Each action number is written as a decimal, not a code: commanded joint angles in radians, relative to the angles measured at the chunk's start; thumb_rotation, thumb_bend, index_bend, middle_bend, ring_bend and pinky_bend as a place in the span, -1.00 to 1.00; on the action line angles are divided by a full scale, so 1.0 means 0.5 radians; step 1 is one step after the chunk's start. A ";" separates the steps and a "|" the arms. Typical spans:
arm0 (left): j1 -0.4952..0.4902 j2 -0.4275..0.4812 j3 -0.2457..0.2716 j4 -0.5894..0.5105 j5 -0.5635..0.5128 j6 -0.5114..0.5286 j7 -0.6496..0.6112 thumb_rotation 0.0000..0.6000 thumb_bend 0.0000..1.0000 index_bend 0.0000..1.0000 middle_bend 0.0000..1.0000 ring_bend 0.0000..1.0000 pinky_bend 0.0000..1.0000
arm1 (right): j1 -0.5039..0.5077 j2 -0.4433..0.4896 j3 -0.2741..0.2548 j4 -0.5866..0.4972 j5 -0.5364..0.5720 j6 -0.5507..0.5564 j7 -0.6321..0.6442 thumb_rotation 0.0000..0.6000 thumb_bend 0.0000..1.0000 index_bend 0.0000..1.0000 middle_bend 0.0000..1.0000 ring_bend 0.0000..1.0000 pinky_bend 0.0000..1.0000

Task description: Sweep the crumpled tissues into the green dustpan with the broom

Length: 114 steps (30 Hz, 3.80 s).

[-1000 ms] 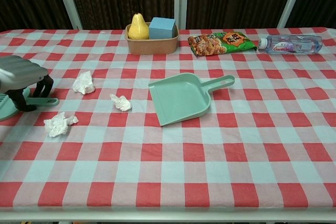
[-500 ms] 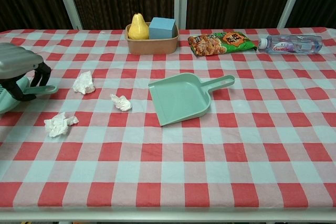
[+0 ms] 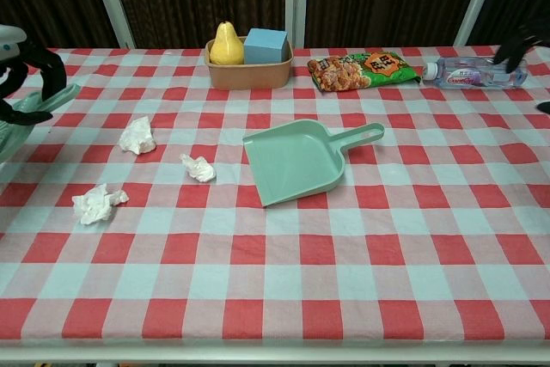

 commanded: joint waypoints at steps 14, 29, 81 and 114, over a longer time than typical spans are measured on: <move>0.077 0.056 -0.012 0.014 0.093 0.029 -0.154 1.00 -0.14 0.05 0.10 0.48 0.78 | 0.570 -0.756 0.056 0.599 0.538 -0.396 -0.788 1.00 -0.68 -0.35 -0.39 -0.83 -0.86; 0.094 0.059 -0.018 0.009 0.114 -0.003 -0.170 1.00 -0.15 0.05 0.09 0.48 0.78 | 0.712 -1.001 0.022 0.809 0.649 -0.393 -0.821 1.00 -0.57 -0.31 -0.29 -0.75 -0.80; -0.320 -0.390 -0.080 0.853 0.440 -0.290 -0.951 1.00 -0.11 0.05 0.09 0.44 0.78 | 1.043 -0.908 0.029 0.462 1.518 -0.253 -1.282 1.00 -0.30 0.38 0.20 -0.30 -0.60; -0.614 -0.611 -0.110 0.774 0.486 -0.306 -1.603 1.00 -0.10 0.05 0.09 0.43 0.78 | 1.144 -1.224 0.039 0.680 1.648 -0.147 -1.192 1.00 -0.26 0.39 0.20 -0.28 -0.60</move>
